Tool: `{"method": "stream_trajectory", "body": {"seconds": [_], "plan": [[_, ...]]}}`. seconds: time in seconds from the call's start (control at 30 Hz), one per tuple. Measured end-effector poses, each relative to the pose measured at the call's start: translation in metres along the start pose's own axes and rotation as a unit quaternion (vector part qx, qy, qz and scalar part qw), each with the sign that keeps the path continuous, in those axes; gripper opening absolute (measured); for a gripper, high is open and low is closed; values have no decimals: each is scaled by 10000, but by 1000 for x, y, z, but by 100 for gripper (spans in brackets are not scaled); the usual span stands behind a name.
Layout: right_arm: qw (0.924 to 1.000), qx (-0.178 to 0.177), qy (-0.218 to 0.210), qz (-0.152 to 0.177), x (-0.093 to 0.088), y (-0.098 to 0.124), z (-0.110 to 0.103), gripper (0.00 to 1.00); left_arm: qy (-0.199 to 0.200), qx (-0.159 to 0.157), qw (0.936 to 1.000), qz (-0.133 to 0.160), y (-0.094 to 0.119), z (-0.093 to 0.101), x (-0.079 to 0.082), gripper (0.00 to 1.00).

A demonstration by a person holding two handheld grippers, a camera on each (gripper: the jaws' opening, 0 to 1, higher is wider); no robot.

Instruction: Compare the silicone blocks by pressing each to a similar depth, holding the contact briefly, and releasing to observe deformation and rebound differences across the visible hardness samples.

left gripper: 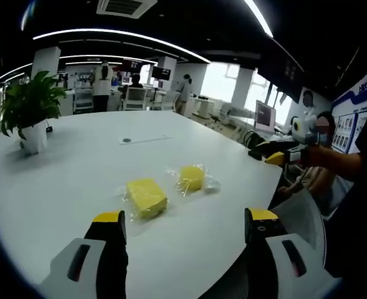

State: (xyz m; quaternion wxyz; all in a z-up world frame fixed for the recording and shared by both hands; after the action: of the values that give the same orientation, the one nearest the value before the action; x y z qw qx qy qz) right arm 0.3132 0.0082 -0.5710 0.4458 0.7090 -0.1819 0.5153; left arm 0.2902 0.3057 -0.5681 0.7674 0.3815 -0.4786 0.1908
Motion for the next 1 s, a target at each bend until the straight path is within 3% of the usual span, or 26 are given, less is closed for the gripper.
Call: {"method": "stream_trajectory", "body": {"seconds": [0.17,0.47,0.73,0.87,1.0], "plan": [[10000,-21,8,-35,-2,3,1,61,410,44,9991,124,-7,-10,6,75],[9999,-82,45,-74,-3,7,6,60,724,-7,9973,115,-23,-27,15,67],[9999,-97,56,-102,-3,8,6,60,1102,-18,9935,275,-35,-43,26,66],[9999,-94,70,-117,-4,8,5,60,1666,-66,9849,474,-42,-56,31,64],[9997,-122,86,-174,-7,10,5,60,2275,-103,9718,612,-50,-71,33,59]]}}
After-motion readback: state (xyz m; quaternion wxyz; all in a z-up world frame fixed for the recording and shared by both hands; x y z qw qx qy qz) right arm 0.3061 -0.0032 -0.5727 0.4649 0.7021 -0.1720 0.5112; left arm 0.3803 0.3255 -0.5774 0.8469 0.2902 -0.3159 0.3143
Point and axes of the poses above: the point that each gripper's makers call its tool centre point, and the gripper's own axes: y roughly backward along the fingers, z roughly to its right, x roughly out of its top, the point moved 2 cm from there along y, roughly backward along the fingers, and after that the axes turned 1 degree about x, right-handed, at the moved point
